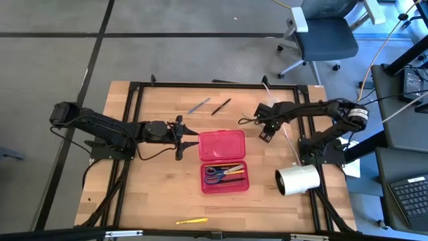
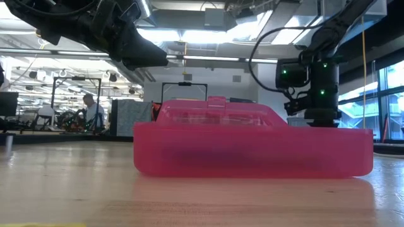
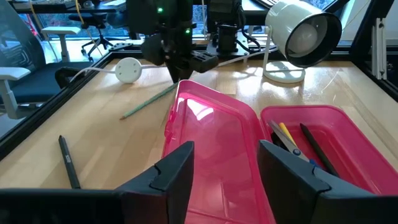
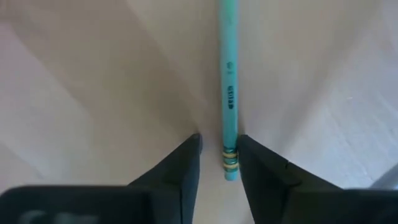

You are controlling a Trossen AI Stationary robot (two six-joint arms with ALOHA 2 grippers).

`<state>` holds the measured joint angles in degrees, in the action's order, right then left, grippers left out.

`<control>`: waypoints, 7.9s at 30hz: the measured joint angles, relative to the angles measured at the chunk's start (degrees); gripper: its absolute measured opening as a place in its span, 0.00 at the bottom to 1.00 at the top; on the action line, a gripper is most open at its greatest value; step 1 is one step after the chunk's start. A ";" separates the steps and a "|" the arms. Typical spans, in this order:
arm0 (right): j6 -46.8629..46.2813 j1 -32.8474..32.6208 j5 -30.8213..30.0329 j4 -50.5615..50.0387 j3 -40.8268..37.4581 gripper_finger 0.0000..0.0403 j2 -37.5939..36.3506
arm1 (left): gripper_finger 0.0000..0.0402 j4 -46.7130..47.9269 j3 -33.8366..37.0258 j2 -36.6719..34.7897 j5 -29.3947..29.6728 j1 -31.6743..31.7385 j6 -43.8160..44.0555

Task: Pick & place school supplies into a supply box
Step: Put the light blue pencil into the red supply box

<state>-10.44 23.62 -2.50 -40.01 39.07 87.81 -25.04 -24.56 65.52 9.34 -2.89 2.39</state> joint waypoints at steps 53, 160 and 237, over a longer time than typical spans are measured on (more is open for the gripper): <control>-4.55 -4.29 -1.46 -2.30 -0.20 0.05 -0.85 | 0.41 -0.01 0.00 0.00 0.00 0.02 -0.11; -5.56 -8.80 1.99 -2.62 -4.70 0.29 -5.25 | 0.41 0.04 -0.02 0.00 0.00 0.00 -0.15; -8.56 -21.31 -0.36 -4.73 13.03 0.03 -25.41 | 0.41 1.27 -0.02 0.00 0.00 0.02 -0.02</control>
<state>-19.00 2.31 -2.86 -44.74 52.10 62.40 -23.77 -24.58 65.52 9.34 -2.87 2.37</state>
